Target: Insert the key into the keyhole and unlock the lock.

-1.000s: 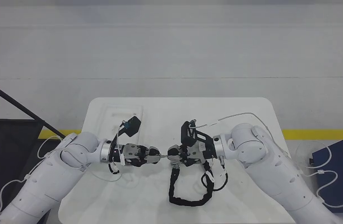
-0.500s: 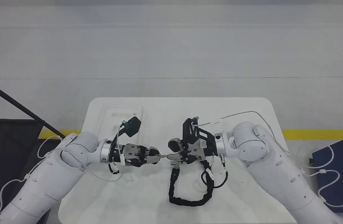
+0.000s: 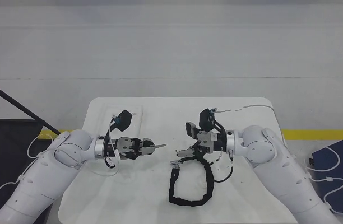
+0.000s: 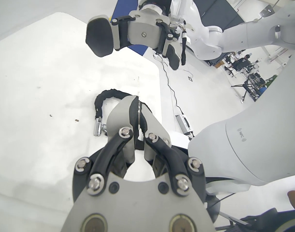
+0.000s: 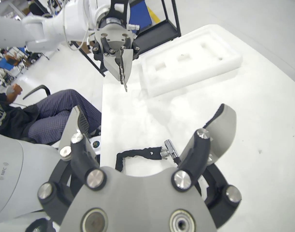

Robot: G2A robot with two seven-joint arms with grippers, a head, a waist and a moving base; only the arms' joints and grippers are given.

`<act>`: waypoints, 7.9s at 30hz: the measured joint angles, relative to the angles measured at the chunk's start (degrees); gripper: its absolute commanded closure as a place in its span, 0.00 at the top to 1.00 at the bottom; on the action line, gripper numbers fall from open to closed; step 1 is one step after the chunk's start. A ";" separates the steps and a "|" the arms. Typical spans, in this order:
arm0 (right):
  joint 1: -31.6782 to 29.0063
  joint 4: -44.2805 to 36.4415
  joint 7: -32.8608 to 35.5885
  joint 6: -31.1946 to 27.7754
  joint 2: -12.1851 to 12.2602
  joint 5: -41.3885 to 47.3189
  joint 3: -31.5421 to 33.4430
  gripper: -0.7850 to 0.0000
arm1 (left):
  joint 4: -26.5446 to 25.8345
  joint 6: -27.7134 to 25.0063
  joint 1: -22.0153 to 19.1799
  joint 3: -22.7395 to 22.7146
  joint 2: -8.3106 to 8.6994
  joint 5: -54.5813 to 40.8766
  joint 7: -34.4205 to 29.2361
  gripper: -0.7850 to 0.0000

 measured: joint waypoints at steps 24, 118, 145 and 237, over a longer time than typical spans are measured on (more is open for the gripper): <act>-3.83 1.99 -4.01 -2.38 0.80 -3.24 3.43 1.00 | -9.36 -0.32 14.38 -20.55 3.14 3.22 9.94 0.00; 15.18 8.71 5.91 -10.87 -7.90 -60.40 -26.01 0.35 | -9.37 -0.28 14.32 -20.49 3.14 3.25 9.62 0.00; 16.78 14.45 2.56 -10.53 -10.39 -63.33 -28.90 0.00 | -9.37 -0.28 14.32 -20.49 3.14 3.25 9.62 0.00; 9.36 1.75 -66.70 -11.74 8.45 -33.45 -19.51 0.00 | -9.37 -0.28 14.32 -20.49 3.14 3.25 9.62 0.00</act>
